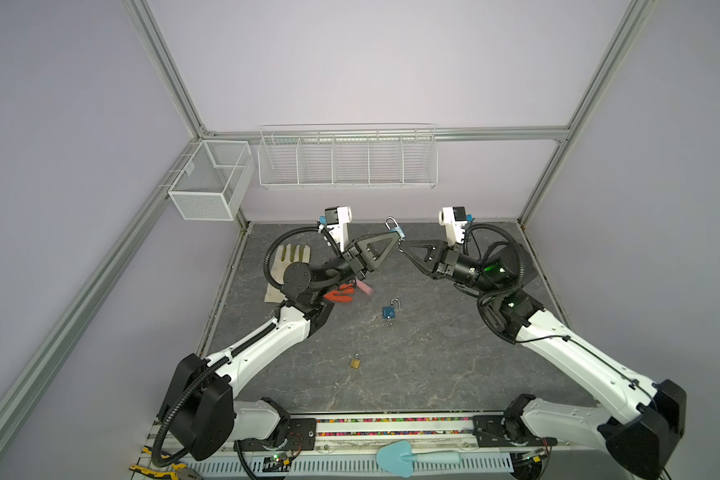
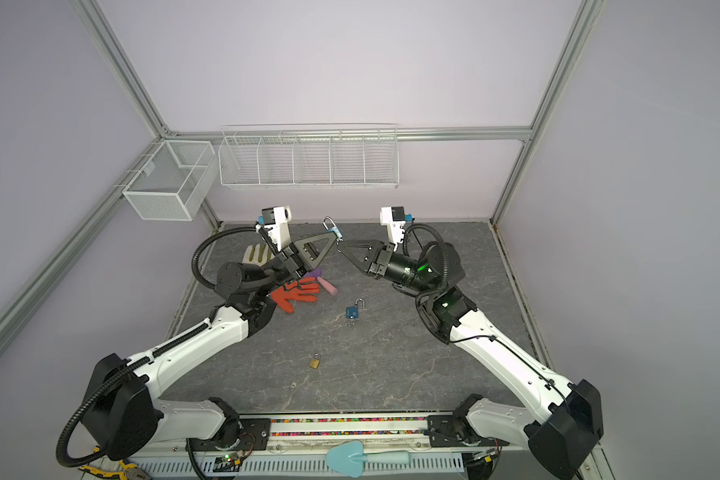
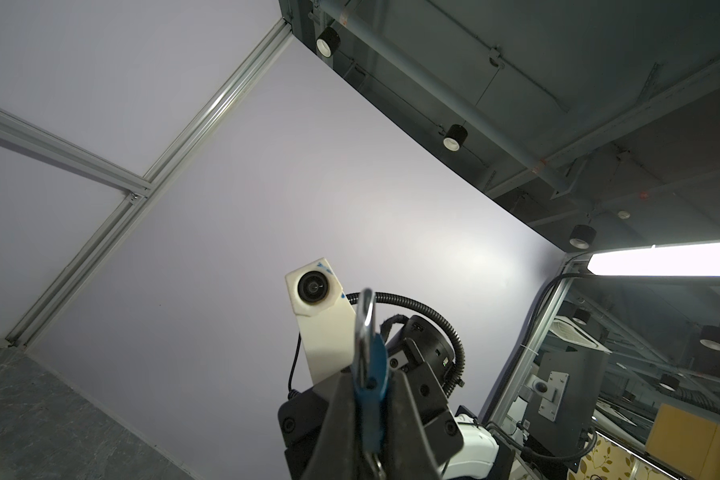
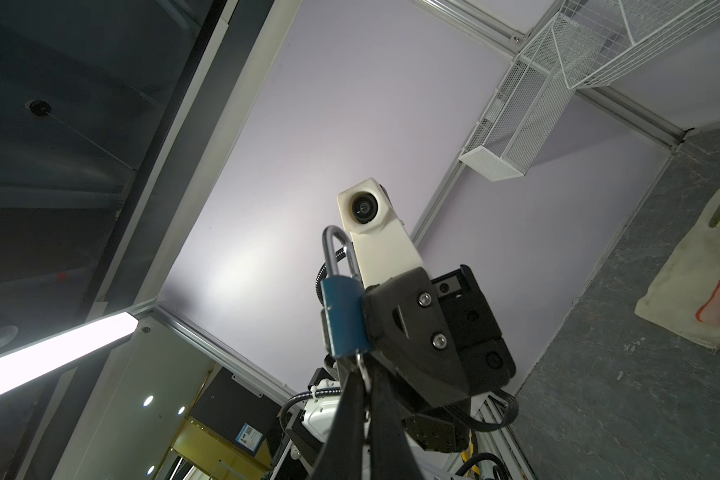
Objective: Unlock with the key
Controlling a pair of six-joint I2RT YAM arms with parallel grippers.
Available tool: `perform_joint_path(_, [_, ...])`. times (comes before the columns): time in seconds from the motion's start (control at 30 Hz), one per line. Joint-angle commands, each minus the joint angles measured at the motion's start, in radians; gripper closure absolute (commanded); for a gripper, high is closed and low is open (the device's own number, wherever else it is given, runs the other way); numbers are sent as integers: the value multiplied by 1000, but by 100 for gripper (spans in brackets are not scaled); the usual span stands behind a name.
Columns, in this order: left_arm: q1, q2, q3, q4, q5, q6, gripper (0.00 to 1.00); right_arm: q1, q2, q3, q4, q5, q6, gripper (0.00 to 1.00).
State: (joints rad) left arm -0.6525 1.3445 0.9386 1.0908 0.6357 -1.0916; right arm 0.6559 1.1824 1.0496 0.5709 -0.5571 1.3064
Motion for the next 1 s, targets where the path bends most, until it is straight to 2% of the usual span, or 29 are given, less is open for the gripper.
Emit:
perform_joint_path(0.0, [11,47,-20,-64,89,-36,100,4,-49,82,175,50,16,94])
perform_joint_path(0.13, [14,37,-1,-102,78,-30,100,3,-50,79,115,49,-27,94])
perform_joint_path(0.2, [20,13,12,-203,53,-1,100,5,-61,94,15,46,-112,94])
perform_joint_path(0.27, [22,-25,30,-355,17,97,100,10,-80,115,-134,69,-225,93])
perform_joint_path(0.43, [22,-119,76,-733,-131,328,100,11,-106,152,-492,180,-482,66])
perform_joint_path(0.53, [23,-139,109,-888,-199,419,100,12,-95,188,-682,251,-624,57])
perform_joint_path(0.6, [22,-148,108,-947,-239,464,100,12,-84,219,-817,325,-727,52])
perform_joint_path(0.7, [14,-141,85,-999,-254,504,100,17,-61,243,-921,364,-868,42])
perform_joint_path(0.8, [-12,-153,11,-931,-215,538,100,25,-36,259,-1002,424,-982,34])
perform_joint_path(0.97, [-68,-181,-28,-990,-238,627,100,50,33,310,-1115,433,-1070,26])
